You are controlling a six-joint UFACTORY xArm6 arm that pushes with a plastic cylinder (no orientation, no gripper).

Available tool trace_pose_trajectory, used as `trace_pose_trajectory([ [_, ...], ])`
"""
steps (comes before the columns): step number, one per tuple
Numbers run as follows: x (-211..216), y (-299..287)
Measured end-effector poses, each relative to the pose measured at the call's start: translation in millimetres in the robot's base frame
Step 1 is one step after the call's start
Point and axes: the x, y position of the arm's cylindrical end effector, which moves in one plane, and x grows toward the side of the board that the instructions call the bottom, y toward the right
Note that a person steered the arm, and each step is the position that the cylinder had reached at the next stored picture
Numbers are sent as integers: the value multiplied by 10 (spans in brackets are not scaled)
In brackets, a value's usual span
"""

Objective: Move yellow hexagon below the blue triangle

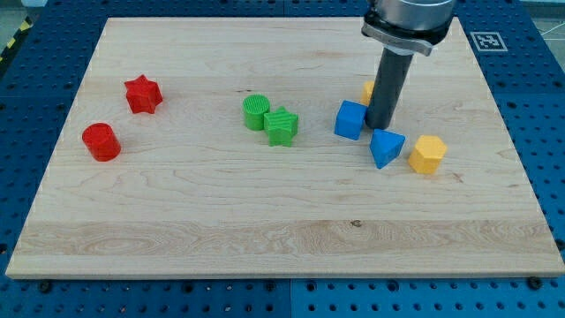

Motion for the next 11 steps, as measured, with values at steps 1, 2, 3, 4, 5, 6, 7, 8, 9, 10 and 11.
trace_pose_trajectory([
  [1, 0, -192],
  [2, 0, -372],
  [3, 0, -490],
  [4, 0, -309],
  [5, 0, 148],
  [6, 0, 991],
  [7, 5, 1370],
  [8, 234, 1288],
  [9, 327, 1147],
  [10, 329, 1049],
  [11, 329, 990],
])
